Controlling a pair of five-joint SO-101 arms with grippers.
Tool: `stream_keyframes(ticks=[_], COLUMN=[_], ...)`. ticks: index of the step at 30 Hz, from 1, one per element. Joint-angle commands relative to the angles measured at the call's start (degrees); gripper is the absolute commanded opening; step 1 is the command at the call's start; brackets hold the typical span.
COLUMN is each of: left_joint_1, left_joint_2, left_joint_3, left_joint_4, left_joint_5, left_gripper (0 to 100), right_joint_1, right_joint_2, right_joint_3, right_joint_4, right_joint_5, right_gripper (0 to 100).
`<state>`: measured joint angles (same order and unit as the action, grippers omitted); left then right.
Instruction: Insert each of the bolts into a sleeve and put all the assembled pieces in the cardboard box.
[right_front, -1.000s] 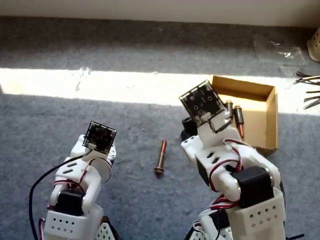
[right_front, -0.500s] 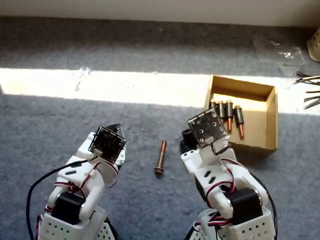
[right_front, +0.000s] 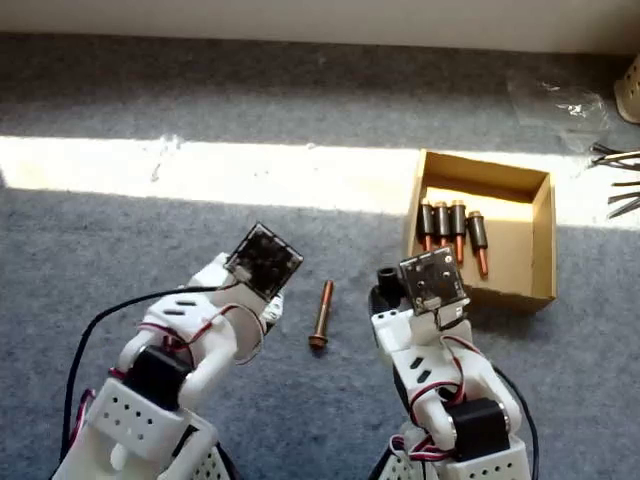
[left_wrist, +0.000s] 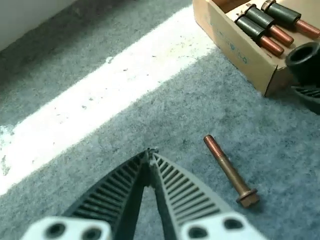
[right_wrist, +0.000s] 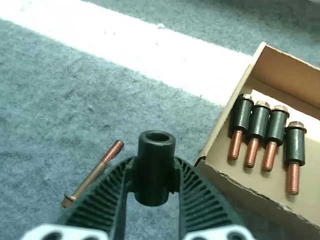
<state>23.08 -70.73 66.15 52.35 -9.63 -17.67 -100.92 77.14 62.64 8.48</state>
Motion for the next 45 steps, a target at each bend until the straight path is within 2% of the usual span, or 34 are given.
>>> stream_keyframes(ticks=[1,5,9,15,23,37,45], left_joint_1=[1.63,1.45,1.71,2.07,8.84,9.36,9.45], left_joint_2=[13.14,21.49,27.30,33.80,42.95,68.62,78.73], left_joint_3=[-5.05,-6.20,-9.19,-11.82,-16.40,-35.91,-46.99], left_joint_4=[-4.75,-6.59,-6.68,-6.68,-5.10,10.64,18.46], left_joint_5=[6.42,13.98,20.75,32.88,42.29,44.22,44.13], left_gripper=[1,1,1,12,13,13,13], right_joint_1=[0.92,4.88,5.05,5.14,5.32,5.32,5.32], right_joint_2=[-4.79,-3.91,-4.26,-4.35,-4.35,-4.35,-4.35], right_joint_3=[0.13,2.59,5.93,6.11,6.11,6.11,6.11], right_joint_4=[-1.27,-4.35,-5.76,-5.67,-5.67,-5.67,-5.67], right_joint_5=[-0.70,-0.79,-0.79,-0.79,-0.62,-0.44,-0.44], right_gripper=[0.4,0.4,0.4,0.4,0.4,0.4,0.4])
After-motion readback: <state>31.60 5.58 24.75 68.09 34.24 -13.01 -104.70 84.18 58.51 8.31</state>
